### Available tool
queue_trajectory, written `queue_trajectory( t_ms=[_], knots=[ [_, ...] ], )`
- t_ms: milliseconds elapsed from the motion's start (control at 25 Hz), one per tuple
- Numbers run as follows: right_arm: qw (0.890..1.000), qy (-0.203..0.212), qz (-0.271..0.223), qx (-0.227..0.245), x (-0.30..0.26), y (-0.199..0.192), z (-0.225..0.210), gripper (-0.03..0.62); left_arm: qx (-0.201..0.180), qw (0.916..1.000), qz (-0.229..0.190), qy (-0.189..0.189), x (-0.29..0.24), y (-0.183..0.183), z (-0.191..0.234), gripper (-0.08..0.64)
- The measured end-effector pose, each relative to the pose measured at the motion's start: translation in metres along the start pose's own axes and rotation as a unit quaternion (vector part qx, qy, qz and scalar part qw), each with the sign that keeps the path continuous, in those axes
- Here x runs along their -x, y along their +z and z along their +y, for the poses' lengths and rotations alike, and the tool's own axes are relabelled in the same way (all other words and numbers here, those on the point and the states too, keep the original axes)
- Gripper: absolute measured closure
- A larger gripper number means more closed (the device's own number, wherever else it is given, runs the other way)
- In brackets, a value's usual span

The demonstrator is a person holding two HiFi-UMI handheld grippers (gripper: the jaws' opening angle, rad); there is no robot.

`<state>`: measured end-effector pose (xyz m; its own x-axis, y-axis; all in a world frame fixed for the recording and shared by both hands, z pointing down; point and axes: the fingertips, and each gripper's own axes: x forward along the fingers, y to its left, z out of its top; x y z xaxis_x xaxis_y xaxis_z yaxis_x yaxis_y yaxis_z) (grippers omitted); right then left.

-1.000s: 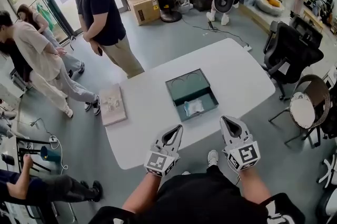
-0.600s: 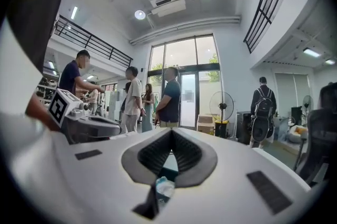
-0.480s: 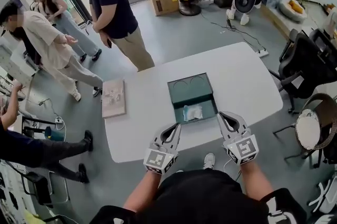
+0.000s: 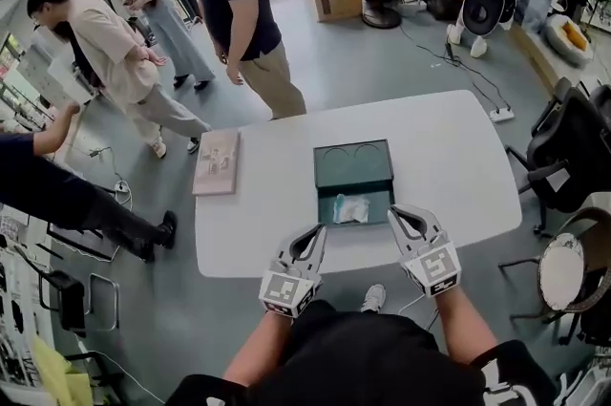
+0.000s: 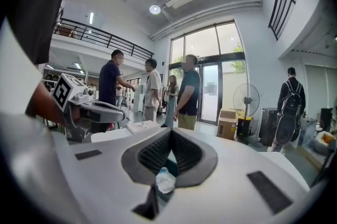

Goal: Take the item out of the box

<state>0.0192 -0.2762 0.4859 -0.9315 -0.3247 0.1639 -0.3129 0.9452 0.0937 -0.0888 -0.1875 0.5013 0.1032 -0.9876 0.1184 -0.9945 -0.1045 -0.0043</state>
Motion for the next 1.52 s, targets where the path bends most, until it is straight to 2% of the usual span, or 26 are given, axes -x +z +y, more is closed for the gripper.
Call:
queue_trajectory(
  t_ms=[440, 760, 1040, 1360, 1520],
  knots=[
    [0.998, 0.051, 0.031, 0.005, -0.049, -0.012, 0.001, 0.532, 0.012, 0.9993, 0.01, 0.034, -0.001, -0.011, 0.033, 0.549],
    [0.988, 0.101, 0.101, 0.051, -0.095, -0.056, 0.008, 0.414, 0.02, 0.9985, 0.02, 0.047, -0.001, -0.024, 0.063, 0.549],
    [0.962, 0.164, 0.195, 0.102, -0.13, -0.118, 0.021, 0.402, 0.036, 0.9972, 0.036, 0.054, 0.003, -0.043, 0.081, 0.549],
    [0.915, 0.24, 0.285, 0.157, -0.156, -0.173, 0.043, 0.403, 0.05, 0.9951, 0.052, 0.067, 0.013, -0.059, 0.097, 0.549],
    [0.896, 0.26, 0.317, 0.17, -0.165, -0.196, 0.047, 0.408, 0.053, 0.9934, 0.059, 0.083, 0.02, -0.063, 0.11, 0.549]
  ],
)
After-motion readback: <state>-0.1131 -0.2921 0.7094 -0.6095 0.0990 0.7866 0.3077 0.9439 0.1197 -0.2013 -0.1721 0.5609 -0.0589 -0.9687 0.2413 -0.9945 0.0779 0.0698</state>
